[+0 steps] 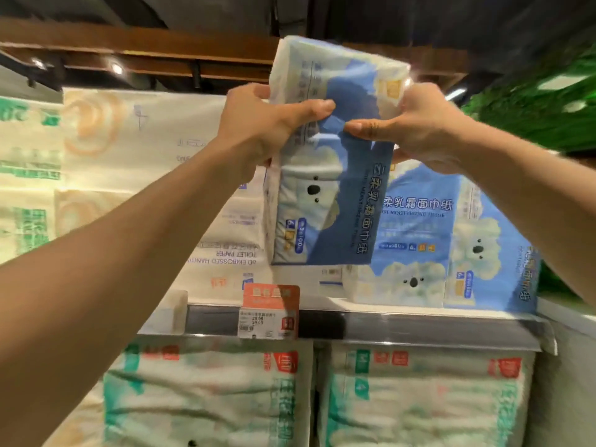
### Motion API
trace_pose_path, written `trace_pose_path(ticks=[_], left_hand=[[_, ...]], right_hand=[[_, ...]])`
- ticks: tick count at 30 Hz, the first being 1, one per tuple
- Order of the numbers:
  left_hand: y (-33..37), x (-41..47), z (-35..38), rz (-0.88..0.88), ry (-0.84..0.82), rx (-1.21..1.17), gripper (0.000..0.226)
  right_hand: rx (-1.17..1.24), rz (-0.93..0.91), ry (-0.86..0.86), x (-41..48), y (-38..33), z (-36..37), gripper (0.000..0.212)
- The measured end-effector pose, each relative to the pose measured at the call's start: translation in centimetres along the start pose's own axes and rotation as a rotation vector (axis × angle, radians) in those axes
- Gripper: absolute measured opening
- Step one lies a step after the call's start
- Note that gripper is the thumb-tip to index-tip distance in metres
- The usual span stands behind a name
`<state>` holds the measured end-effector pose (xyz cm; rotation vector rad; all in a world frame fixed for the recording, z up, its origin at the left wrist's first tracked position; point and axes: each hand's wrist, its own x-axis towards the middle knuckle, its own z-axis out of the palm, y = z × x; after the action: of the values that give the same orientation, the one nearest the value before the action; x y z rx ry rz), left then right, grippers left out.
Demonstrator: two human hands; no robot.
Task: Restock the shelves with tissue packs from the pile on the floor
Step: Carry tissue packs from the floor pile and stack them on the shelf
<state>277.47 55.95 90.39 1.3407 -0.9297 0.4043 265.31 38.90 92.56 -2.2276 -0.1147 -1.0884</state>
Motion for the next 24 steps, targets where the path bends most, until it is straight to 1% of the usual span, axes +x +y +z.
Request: trace_pose_path(ticks=[1,2,5,6,8,11,13,16,21,22,23,24], left_hand=[[-0.3,0.0,0.2,0.003,-0.006,-0.008,0.051],[-0.6,0.1,0.4,0.009,-0.01,-0.01,0.051],[-1.7,0.2,0.4,0.056,-0.024,-0.024,0.051],[-2.2,0.2,0.3,0.083,-0.021,-0.024,0.05],[-3.3,0.4,0.1,0.151,-0.025,0.002,0.052],[-4.8,0.7,-0.3,0.225,-0.052,0.095,0.067],[-5.6,0.4,-0.8,0.259,-0.116,0.205,0.076],[-6.8,-0.3,-1.3,0.347,-0.204,0.335,0.08],[-8.4,-0.9,-1.3,0.431,-0.174,0.26,0.077],[-8.6,-1.2,-1.1,0.436,-0.167,0.237,0.077],[-8.8,-1.4,-1.0,0.443,-0.157,0.23,0.076],[-8.9,-1.6,-1.0,0.452,-0.143,0.242,0.076]], right_hand=[[-0.016,-0.005,-0.007,-0.1,0.1,-0.2,0.072],[-0.023,-0.017,-0.012,-0.2,0.3,-0.3,0.067],[-0.122,-0.055,0.017,-0.3,0.2,-0.1,0.033],[-0.197,-0.075,0.036,-0.2,0.1,0.1,0.033],[-0.361,-0.114,0.074,0.1,0.0,0.3,0.045],[-0.559,-0.122,0.11,0.1,-0.1,0.9,0.058],[-0.596,-0.092,0.102,-0.3,0.0,1.0,0.057],[-0.602,-0.019,0.097,-1.1,0.2,1.5,0.066],[-0.718,0.029,0.177,-1.9,0.8,2.5,0.064],[-0.704,0.027,0.208,-2.2,1.1,2.7,0.068],[-0.67,-0.01,0.249,-2.7,1.4,2.8,0.078],[-0.648,-0.109,0.299,-3.2,1.6,3.1,0.094]])
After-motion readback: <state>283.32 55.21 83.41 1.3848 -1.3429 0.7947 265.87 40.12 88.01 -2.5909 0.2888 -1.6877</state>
